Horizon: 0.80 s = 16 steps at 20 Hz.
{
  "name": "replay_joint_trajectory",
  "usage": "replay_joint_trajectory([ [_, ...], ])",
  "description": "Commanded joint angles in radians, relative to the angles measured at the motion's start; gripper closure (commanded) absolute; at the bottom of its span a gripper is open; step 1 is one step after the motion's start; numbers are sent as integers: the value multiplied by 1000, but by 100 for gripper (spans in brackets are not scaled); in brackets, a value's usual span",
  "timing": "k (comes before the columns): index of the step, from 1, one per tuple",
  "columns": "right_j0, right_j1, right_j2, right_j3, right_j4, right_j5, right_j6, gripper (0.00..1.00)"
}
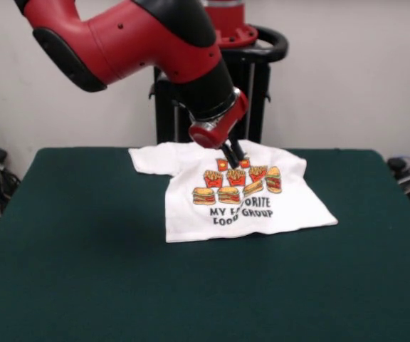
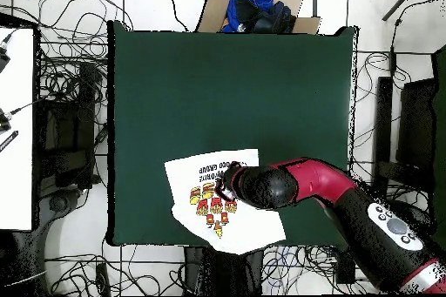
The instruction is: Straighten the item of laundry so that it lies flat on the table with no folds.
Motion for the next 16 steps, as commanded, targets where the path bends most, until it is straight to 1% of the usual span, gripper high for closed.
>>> replay_joint_trajectory([
  [1,54,-11,-80,-81,-63,-93,109,100],
  [5,75,-42,-97,-81,-85,-120,124,100],
  [7,86,-52,-109,-83,-81,-124,131,100],
  [12,101,-51,-138,-90,-89,-165,120,100],
  [16,122,-59,-164,-102,-95,-163,102,100],
])
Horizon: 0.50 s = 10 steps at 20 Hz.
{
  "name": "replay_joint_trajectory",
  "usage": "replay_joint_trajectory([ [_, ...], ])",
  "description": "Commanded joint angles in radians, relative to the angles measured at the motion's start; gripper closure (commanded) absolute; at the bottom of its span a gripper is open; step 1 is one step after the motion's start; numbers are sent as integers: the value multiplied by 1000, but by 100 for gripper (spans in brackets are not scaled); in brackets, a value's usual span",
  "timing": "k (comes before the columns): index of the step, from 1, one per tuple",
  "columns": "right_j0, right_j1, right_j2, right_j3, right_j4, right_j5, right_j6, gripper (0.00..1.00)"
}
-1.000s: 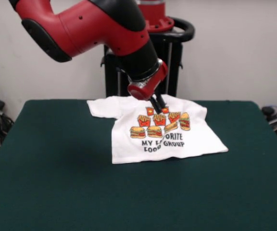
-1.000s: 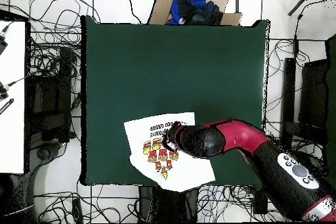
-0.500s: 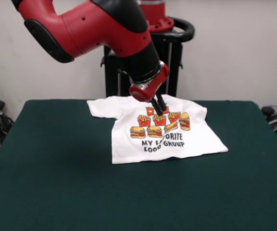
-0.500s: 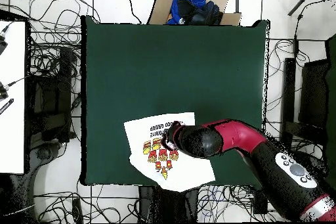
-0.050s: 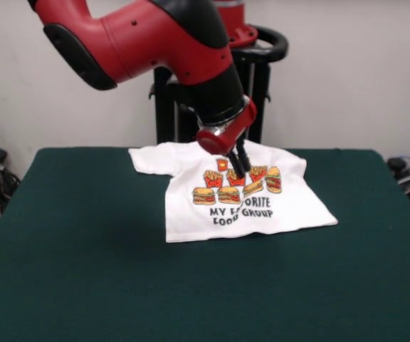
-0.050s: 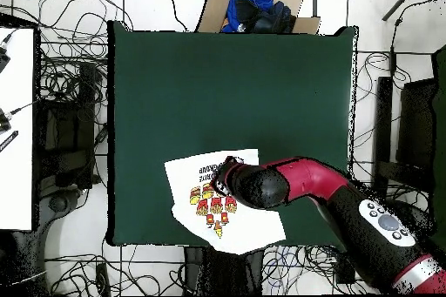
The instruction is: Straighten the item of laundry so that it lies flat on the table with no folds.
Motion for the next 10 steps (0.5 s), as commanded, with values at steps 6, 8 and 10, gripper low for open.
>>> replay_joint_trajectory([
  [6,59,-37,-124,-98,-85,-51,102,100],
  [8,53,-32,-121,-96,-81,-56,103,100],
  [10,54,-32,-123,-98,-89,-55,97,0],
])
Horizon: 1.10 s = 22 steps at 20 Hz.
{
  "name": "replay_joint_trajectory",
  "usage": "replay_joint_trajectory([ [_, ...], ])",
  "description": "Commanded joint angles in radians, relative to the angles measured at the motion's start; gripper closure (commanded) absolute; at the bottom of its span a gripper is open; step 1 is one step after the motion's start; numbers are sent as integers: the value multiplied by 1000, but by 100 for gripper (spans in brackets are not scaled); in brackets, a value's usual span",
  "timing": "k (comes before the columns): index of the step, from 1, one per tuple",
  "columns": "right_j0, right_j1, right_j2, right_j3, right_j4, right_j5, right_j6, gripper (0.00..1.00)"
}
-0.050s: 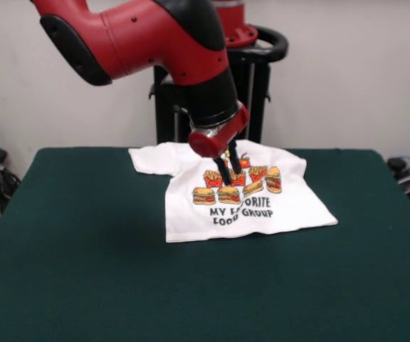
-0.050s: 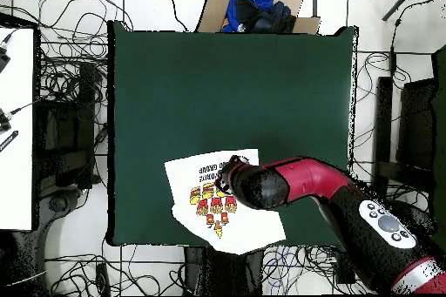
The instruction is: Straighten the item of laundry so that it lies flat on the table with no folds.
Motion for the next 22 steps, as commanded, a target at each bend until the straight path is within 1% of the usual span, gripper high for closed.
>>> replay_joint_trajectory([
  [1,28,-4,-83,-86,-58,-42,96,0],
  [12,44,-12,-107,-89,-68,-43,88,0],
  [16,65,14,-143,-120,-116,-61,78,0],
  [17,83,18,-165,-135,-137,-58,86,0],
  [22,128,22,-212,-162,-202,-75,117,0],
])
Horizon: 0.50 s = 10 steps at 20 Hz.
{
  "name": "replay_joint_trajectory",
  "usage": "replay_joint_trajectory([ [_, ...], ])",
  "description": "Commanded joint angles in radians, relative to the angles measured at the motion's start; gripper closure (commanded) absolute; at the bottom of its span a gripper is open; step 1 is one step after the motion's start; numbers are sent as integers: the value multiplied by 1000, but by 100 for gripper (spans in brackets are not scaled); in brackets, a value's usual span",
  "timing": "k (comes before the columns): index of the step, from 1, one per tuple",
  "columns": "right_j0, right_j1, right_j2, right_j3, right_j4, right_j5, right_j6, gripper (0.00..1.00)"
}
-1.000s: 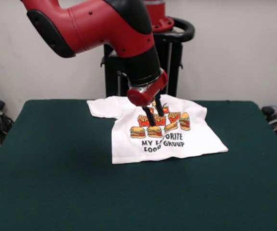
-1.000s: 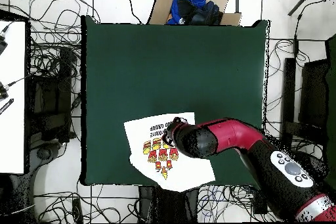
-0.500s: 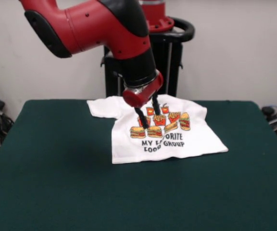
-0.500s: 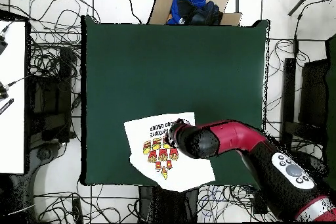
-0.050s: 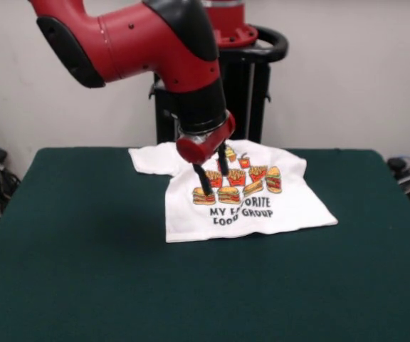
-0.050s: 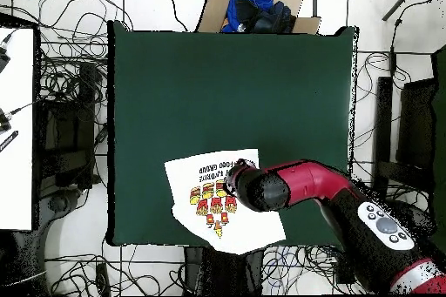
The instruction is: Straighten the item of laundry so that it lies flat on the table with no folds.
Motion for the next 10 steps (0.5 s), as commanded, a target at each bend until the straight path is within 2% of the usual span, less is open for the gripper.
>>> replay_joint_trajectory([
  [1,87,23,-124,-134,-130,-63,123,0],
  [5,121,38,-164,-153,-171,-89,155,0],
  [10,157,55,-197,-175,-174,-100,173,0],
])
